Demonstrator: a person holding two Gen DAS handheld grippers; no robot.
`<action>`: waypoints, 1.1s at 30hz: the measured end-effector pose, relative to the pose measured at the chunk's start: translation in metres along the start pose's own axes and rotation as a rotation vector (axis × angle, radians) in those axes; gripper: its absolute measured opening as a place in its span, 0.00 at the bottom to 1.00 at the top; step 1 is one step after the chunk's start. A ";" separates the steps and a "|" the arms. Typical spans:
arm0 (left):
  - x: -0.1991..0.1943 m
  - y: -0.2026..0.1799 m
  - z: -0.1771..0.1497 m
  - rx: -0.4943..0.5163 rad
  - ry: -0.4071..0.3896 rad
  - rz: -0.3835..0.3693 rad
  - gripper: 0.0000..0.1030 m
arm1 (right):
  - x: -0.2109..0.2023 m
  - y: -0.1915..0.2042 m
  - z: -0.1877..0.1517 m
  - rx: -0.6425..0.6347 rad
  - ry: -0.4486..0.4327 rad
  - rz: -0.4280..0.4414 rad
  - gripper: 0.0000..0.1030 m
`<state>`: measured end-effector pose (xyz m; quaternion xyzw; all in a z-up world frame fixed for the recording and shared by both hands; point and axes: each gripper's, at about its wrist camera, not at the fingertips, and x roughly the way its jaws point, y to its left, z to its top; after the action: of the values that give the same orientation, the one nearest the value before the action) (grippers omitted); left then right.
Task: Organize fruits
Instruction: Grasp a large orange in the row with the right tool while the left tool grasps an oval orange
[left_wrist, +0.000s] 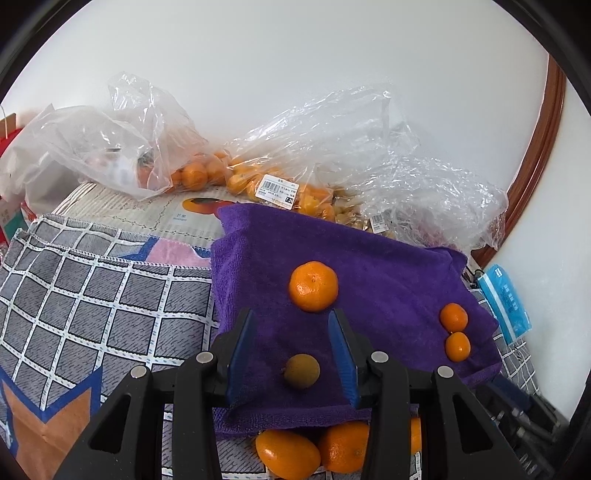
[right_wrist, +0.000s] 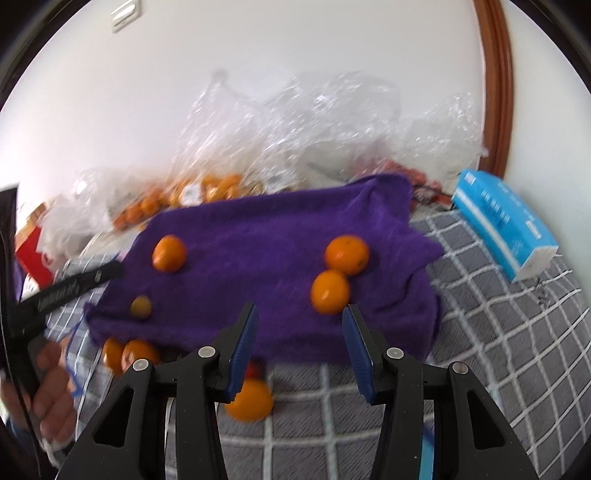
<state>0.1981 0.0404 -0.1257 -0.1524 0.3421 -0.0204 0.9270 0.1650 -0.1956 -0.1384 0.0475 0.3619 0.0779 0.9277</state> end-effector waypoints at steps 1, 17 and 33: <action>0.001 0.000 0.000 -0.001 0.006 -0.005 0.38 | 0.002 0.003 -0.006 -0.013 0.021 0.002 0.46; -0.009 0.005 0.001 0.013 0.015 0.007 0.42 | 0.024 0.026 -0.039 -0.043 0.142 0.113 0.33; -0.017 0.013 -0.054 0.001 0.210 -0.074 0.41 | -0.004 -0.024 -0.041 0.001 0.023 0.017 0.33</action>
<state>0.1493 0.0410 -0.1577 -0.1618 0.4316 -0.0707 0.8846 0.1366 -0.2191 -0.1692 0.0502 0.3722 0.0861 0.9228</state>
